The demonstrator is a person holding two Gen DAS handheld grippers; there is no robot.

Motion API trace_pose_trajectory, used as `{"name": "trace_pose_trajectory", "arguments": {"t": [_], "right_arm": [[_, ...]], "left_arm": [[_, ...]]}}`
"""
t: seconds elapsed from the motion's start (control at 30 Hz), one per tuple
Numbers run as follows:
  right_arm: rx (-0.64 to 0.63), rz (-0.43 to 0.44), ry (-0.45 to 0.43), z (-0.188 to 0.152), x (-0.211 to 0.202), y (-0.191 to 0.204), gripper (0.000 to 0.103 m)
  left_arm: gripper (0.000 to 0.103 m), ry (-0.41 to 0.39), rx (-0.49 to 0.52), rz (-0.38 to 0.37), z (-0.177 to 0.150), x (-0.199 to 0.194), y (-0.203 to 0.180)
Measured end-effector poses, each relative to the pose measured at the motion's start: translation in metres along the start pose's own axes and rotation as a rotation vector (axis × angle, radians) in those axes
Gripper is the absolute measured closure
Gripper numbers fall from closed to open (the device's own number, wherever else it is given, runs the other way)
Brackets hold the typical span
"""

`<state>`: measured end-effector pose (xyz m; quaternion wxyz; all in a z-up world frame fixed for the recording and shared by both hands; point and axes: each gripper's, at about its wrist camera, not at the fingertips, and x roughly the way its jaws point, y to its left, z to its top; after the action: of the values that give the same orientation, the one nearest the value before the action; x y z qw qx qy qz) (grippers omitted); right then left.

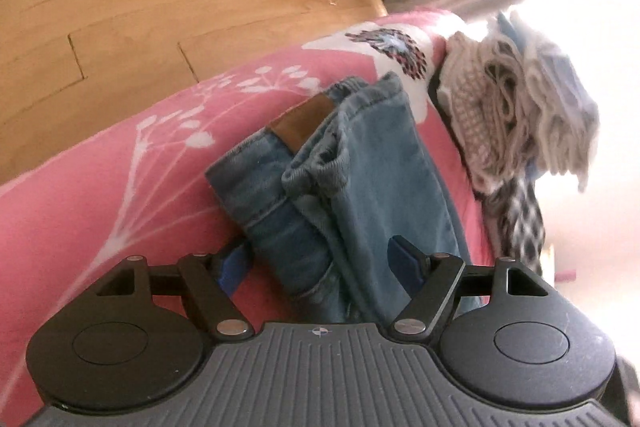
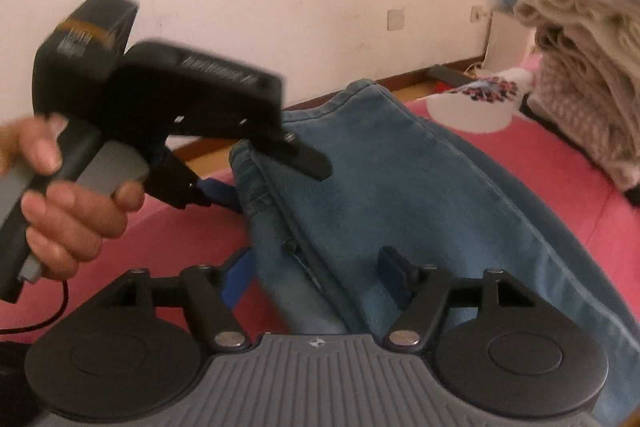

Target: Fold clothes

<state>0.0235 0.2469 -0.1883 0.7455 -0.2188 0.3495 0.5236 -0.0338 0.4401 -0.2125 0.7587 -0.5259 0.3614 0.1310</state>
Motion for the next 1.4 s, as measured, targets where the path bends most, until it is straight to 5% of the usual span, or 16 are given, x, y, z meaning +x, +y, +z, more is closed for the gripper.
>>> {"name": "trace_pose_trajectory", "arguments": {"t": [0.3,0.47,0.57,0.7,0.83,0.93,1.1,1.2,1.4], "right_arm": [[0.117,-0.121,-0.063,-0.005,-0.029,-0.017,0.020],[0.455,-0.043,-0.191,-0.031,-0.076,-0.077,0.021],[0.620,-0.055,-0.229,-0.055,-0.086,-0.112,0.034],[0.595,-0.139,-0.182,-0.060,-0.070,-0.134,0.058],[0.515,-0.253,-0.073,-0.065,-0.026,-0.144,0.071],[0.488,-0.305,-0.078,-0.064,-0.020,-0.142,0.073],[0.425,-0.227,-0.161,-0.065,-0.061,-0.116,0.072],[0.311,-0.192,-0.126,-0.073,-0.059,-0.093,0.072],[0.405,-0.171,-0.163,-0.088,-0.072,-0.100,0.072]], "left_arm": [[0.054,-0.057,-0.106,0.067,0.001,-0.001,-0.002],[0.069,-0.100,-0.025,0.092,-0.001,-0.012,-0.022],[0.072,-0.116,0.039,0.093,-0.003,-0.020,-0.036],[0.073,-0.142,0.156,0.093,-0.007,-0.031,-0.060],[0.074,-0.163,0.303,0.081,-0.015,-0.041,-0.092],[0.074,-0.164,0.404,0.070,-0.021,-0.047,-0.113],[0.074,-0.164,0.546,0.064,-0.033,-0.053,-0.145],[0.074,-0.161,0.614,0.055,-0.041,-0.056,-0.162],[0.074,-0.134,0.797,0.030,-0.076,-0.053,-0.200]]}}
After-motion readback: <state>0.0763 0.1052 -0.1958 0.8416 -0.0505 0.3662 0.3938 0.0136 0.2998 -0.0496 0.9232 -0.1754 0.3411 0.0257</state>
